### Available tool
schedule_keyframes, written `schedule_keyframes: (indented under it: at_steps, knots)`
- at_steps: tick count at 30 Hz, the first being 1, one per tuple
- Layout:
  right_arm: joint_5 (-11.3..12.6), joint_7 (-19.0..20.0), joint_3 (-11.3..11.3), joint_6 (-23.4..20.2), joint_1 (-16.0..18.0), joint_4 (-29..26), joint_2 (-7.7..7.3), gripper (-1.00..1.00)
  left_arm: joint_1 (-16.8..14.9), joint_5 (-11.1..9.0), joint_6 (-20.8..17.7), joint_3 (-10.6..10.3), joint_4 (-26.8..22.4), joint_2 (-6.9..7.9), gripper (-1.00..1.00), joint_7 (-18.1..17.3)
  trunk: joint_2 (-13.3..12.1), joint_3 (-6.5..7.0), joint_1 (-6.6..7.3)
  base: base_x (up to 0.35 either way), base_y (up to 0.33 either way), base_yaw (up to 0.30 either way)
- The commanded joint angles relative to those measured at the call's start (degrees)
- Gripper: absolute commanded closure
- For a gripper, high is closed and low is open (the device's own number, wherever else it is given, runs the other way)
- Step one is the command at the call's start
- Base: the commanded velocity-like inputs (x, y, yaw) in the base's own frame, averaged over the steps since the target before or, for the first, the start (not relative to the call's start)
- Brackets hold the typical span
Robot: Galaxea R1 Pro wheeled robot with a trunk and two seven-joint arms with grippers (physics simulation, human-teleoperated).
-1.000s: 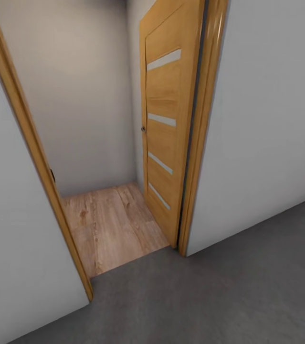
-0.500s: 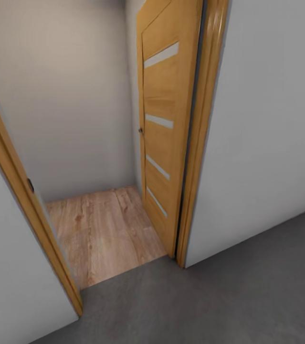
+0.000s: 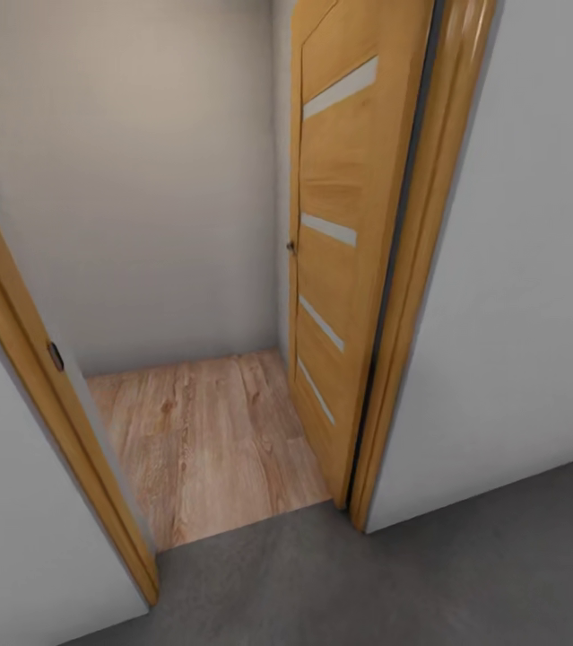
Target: Move the two storage containers from the living room to the garage. In the garage, place one container on the floor and stack the other container on top of it (either order is fine).
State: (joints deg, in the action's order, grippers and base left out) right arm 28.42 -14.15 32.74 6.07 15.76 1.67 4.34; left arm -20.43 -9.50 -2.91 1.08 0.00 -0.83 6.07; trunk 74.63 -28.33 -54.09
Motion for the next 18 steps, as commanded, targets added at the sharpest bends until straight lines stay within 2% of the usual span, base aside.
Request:
schedule_keyframes:
  at_steps: [1, 5, 18]
  knots:
    - [0.6, 0.0, 0.5, 0.3, 0.1, 0.2, 0.05, -1.0, 0.0, -0.3, -0.2, 0.1, 0.0, -0.03, -1.0, 0.2, 0.0, -0.09, -0.03, 0.284, -0.164, 0.238]
    - [0.6, 0.0, 0.5, 0.3, 0.1, 0.2, 0.04, -1.0, 0.0, -0.3, -0.2, 0.1, 0.0, -0.03, -1.0, 0.2, 0.0, -0.2, -0.03, 0.284, -0.164, 0.171]
    - [0.6, -0.1, 0.5, 0.3, 0.1, 0.2, 0.13, -1.0, 0.0, -0.3, -0.2, 0.1, 0.0, -0.05, -1.0, 0.2, 0.0, -0.23, -0.03, 0.284, -0.164, 0.025]
